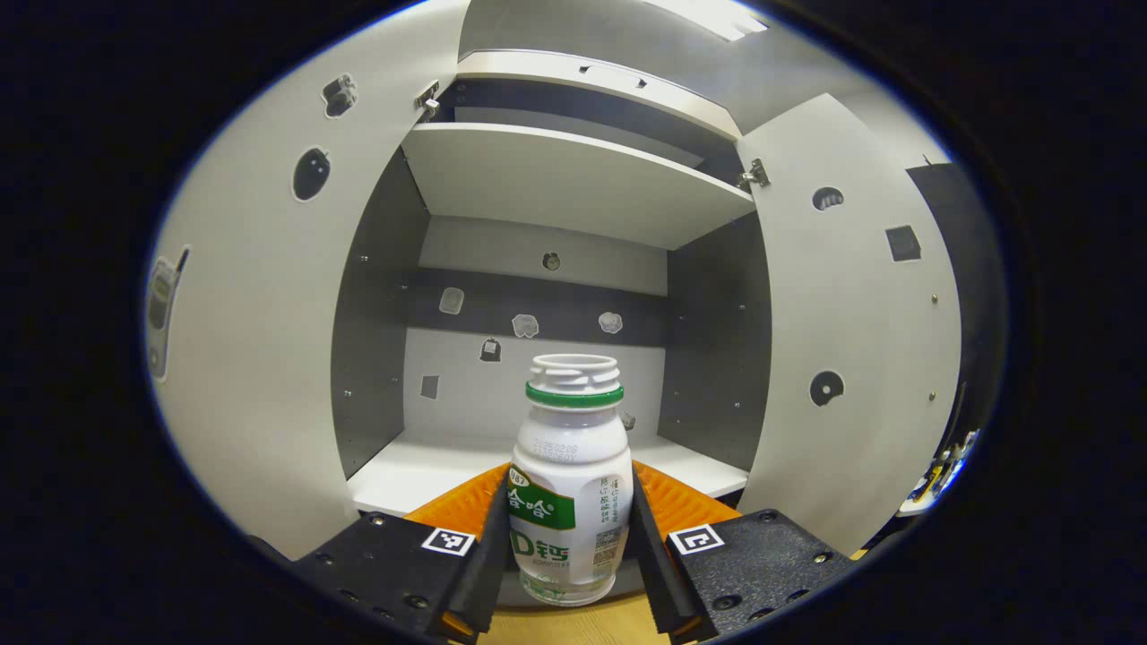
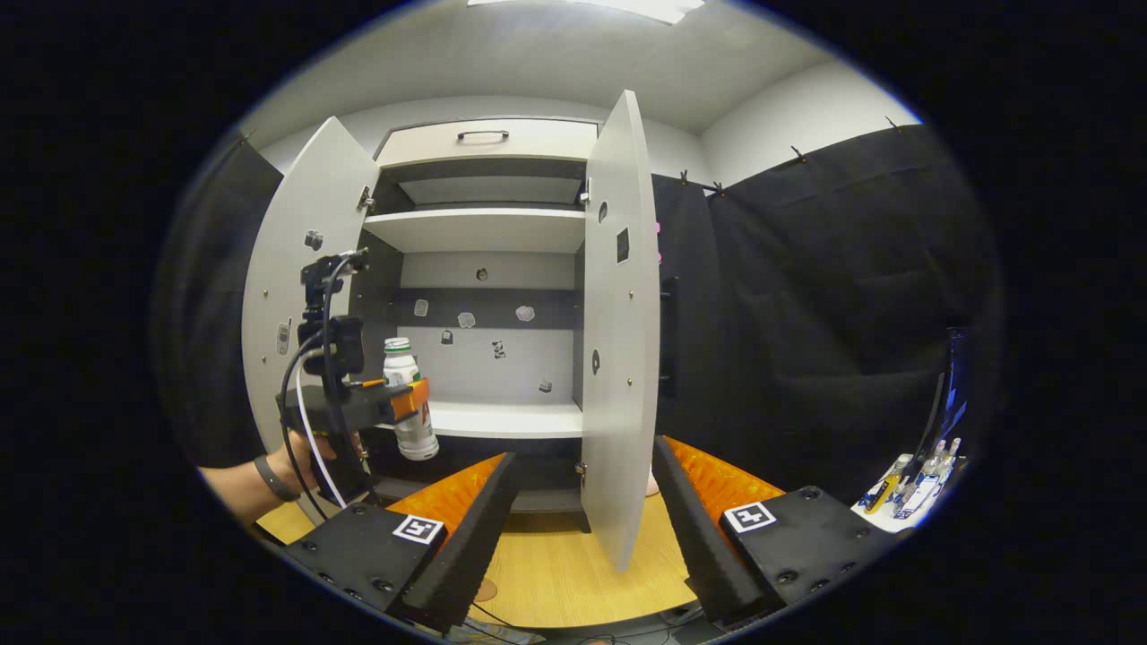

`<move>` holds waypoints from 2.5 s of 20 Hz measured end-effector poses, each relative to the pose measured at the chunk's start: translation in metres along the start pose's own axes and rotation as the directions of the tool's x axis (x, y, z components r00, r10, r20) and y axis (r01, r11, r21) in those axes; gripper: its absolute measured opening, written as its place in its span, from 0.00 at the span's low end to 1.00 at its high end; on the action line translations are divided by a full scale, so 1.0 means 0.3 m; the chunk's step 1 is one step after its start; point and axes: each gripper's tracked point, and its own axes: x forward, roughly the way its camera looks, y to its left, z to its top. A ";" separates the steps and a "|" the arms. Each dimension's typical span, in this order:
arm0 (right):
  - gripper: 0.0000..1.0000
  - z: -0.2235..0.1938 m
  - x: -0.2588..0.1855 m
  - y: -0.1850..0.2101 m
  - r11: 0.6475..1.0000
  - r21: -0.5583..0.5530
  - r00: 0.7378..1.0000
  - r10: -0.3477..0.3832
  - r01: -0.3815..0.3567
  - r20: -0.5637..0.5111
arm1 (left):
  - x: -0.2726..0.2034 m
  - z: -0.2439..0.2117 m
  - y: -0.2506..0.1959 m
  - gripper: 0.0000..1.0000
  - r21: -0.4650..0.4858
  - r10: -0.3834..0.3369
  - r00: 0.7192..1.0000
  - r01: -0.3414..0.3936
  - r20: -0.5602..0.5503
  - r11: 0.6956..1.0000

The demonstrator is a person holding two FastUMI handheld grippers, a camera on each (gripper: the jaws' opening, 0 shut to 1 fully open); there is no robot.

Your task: Grasp the bottle in the cabinet with the left hand and place it on the coaster, then close the right door with the right hand and the left door with the left hand.

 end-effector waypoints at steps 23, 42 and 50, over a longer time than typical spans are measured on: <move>0.89 0.095 -0.044 -0.015 1.000 -0.004 1.000 -0.017 0.017 -0.015 | -0.344 -0.913 -0.176 0.66 0.032 0.139 0.915 -0.138 -0.378 0.990; 0.89 0.050 0.004 -0.011 1.000 -0.016 0.999 -0.010 0.009 -0.044 | -0.414 -0.973 -0.165 0.72 0.005 0.168 0.838 -0.193 -0.519 0.981; 0.89 0.029 0.012 -0.026 1.000 -0.010 0.998 -0.020 0.020 -0.052 | -0.479 -1.057 -0.186 0.95 -0.063 0.056 0.819 -0.112 -0.571 0.992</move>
